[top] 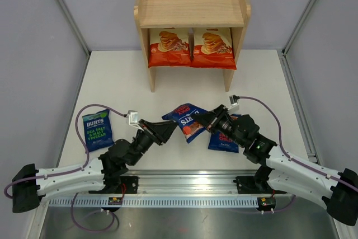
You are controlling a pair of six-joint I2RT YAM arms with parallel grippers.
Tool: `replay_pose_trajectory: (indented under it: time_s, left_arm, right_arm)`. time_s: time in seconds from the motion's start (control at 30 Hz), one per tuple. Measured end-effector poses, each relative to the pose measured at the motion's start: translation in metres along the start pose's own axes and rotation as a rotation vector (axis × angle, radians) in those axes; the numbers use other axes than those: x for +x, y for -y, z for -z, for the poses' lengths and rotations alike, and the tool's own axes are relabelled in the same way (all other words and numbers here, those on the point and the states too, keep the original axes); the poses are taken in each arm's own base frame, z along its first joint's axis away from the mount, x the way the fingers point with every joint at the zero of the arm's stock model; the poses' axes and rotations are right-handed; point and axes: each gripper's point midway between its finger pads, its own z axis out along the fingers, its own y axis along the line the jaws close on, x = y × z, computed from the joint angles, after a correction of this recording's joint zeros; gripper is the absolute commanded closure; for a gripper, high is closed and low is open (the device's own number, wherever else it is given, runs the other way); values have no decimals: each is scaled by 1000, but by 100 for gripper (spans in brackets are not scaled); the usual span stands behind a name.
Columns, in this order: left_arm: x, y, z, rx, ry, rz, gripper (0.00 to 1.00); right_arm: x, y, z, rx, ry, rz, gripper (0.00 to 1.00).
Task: Place and organize the chips bags onto the shelf
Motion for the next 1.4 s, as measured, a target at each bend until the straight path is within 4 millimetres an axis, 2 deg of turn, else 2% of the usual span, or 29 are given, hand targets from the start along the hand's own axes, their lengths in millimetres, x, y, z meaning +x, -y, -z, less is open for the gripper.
replay_pose_trajectory:
  time_s: [0.13, 0.3, 0.33, 0.5, 0.6, 0.73, 0.87, 1.0, 1.13, 1.23, 1.4]
  left_arm:
    - [-6, -6, 10, -6, 16, -9, 41]
    - [-22, -17, 24, -56, 58, -19, 24]
    - [-25, -21, 26, -76, 66, -21, 18]
    - [-19, -60, 38, -270, 20, -88, 11]
    - [-16, -77, 44, -397, -40, -164, 2]
    - [-17, -83, 45, -518, -114, -252, 1]
    - [-10, -88, 45, -573, -190, -319, 1]
    - [-1, -95, 49, -594, -255, -362, 1]
    - [0, -94, 53, -586, -278, -372, 1]
    - [-4, -91, 55, -570, -271, -364, 1]
    - [-11, -90, 63, -565, -267, -365, 1]
  right_arm:
    - [-9, -11, -1, -23, 36, 64, 88]
    - [-25, -43, -3, -73, 72, 128, 89]
    - [-32, -51, -5, -82, 84, 136, 88]
    - [-70, -86, -14, -105, 131, 169, 88]
    - [-96, -118, -22, -118, 154, 196, 88]
    - [-126, -172, -28, -168, 187, 246, 88]
    - [-157, -217, -32, -211, 225, 284, 88]
    - [-201, -242, -47, -209, 287, 306, 88]
    - [-246, -246, -67, -180, 349, 314, 90]
    - [-273, -237, -87, -142, 375, 312, 91]
    - [-311, -200, -116, -26, 433, 296, 92]
